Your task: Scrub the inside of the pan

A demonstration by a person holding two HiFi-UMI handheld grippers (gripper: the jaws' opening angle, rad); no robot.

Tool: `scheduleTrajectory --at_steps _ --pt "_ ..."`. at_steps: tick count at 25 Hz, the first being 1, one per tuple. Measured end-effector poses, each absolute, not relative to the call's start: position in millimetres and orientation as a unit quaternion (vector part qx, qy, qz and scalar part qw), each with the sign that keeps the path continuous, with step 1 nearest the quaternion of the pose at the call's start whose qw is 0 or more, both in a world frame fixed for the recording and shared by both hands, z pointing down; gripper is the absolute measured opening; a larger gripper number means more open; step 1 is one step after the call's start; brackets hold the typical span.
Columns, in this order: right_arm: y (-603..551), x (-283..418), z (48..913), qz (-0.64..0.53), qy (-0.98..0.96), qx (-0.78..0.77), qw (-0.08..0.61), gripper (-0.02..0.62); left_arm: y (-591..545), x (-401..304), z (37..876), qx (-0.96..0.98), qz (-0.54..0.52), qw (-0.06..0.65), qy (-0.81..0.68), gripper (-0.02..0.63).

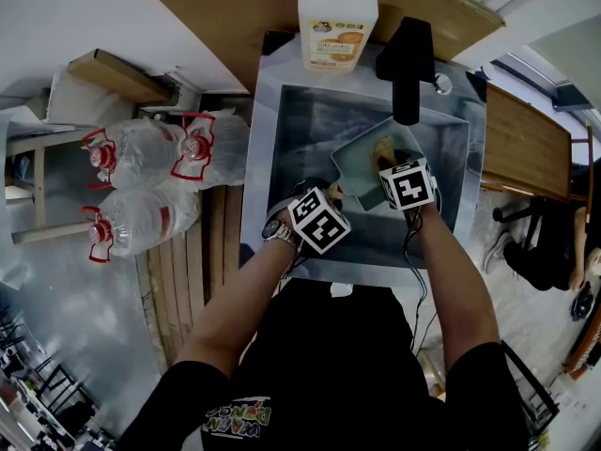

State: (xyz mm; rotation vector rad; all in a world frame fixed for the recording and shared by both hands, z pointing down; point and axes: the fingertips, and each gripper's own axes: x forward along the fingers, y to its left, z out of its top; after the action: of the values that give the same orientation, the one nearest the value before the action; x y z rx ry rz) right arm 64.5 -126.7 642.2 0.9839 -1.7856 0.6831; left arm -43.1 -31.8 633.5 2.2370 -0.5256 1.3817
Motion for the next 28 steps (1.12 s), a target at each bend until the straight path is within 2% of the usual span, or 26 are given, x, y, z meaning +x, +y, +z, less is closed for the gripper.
scheduleTrajectory --at_steps 15,28 --pt "-145 99 641 0.24 -0.719 0.413 0.504 0.146 -32 -43 633 0.812 0.502 0.23 -0.191 0.173" --pt "-153 113 616 0.232 -0.718 0.45 0.478 0.146 -32 -43 633 0.812 0.501 0.229 -0.191 0.173"
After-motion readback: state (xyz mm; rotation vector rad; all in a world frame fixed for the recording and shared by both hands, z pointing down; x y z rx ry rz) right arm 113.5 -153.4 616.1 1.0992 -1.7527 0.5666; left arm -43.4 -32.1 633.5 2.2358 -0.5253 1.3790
